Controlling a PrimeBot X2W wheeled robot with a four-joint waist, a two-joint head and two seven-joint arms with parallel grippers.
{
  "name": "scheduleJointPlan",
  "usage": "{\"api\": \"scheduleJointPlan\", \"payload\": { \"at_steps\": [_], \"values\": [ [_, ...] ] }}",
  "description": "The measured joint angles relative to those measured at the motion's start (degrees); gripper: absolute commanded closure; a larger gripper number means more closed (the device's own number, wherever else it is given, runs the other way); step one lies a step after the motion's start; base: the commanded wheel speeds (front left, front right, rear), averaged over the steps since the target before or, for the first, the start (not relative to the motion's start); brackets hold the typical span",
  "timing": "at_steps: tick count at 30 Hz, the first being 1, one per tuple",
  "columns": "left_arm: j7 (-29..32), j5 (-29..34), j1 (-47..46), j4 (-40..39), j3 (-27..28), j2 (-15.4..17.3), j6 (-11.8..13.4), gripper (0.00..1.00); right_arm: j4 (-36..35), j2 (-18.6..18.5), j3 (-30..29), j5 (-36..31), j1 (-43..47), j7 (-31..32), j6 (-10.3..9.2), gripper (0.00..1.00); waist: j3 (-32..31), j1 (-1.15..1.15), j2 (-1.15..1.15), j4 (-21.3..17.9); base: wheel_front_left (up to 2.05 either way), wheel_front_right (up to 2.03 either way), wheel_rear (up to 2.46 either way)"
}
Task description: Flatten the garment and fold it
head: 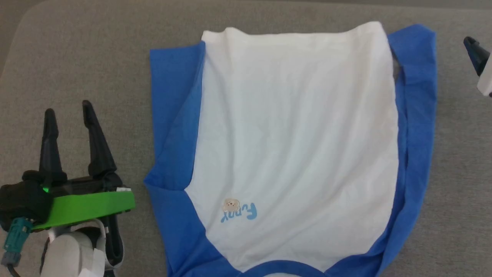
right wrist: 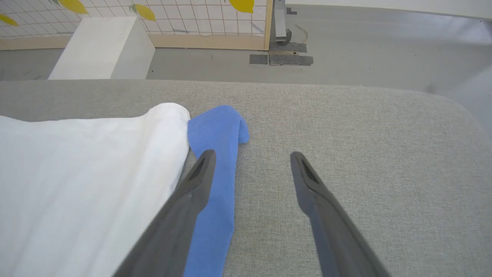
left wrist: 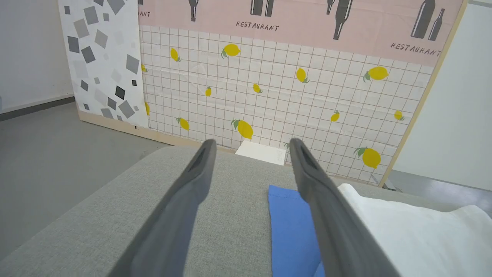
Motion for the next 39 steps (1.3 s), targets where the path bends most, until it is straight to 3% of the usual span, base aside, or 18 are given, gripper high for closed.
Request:
{"api": "scheduleJointPlan", "payload": {
  "at_steps": [8,16,17,18,19,30,39],
  "values": [
    [0.0,2.6,-1.5,-0.1,2.0,-5.4,-5.0,0.00,7.3,-2.2,2.2,-4.0,-5.7,2.4,0.01,0.00,6.1,0.00,0.00,2.7,0.00,0.00,0.00],
    [0.0,5.0,-2.2,0.1,3.1,-7.1,-7.7,0.00,10.8,-2.3,3.2,-4.8,-6.6,1.3,0.01,0.00,9.5,0.00,0.00,5.2,0.00,0.00,0.00],
    [0.0,5.0,-2.2,0.2,3.2,-7.1,-7.8,0.00,11.0,-2.3,3.3,-4.6,-6.7,1.3,0.01,0.53,9.7,0.00,0.00,5.4,0.00,0.00,0.00],
    [0.0,5.1,-2.2,0.3,3.3,-7.2,-7.9,0.00,11.2,-2.4,3.4,-4.4,-7.0,1.0,0.01,0.81,9.8,0.00,0.00,5.5,0.00,0.00,0.00],
    [0.0,5.1,-2.2,0.4,3.4,-7.3,-8.2,0.00,11.5,-2.4,3.4,-4.3,-7.4,0.7,0.01,1.00,9.9,0.00,0.00,5.5,0.00,0.00,0.00],
    [0.0,5.5,-1.8,4.0,4.7,-7.5,-9.3,0.00,12.6,-3.2,-0.8,-2.8,-6.3,-5.5,0.01,1.00,5.0,0.00,0.00,4.2,0.00,0.00,0.00],
    [0.0,5.3,2.6,6.0,6.7,-7.6,-9.6,0.00,6.2,-7.2,-5.0,1.2,9.4,-6.4,0.01,1.00,-4.3,-0.01,0.00,2.4,0.00,0.00,0.00]
  ]
}}
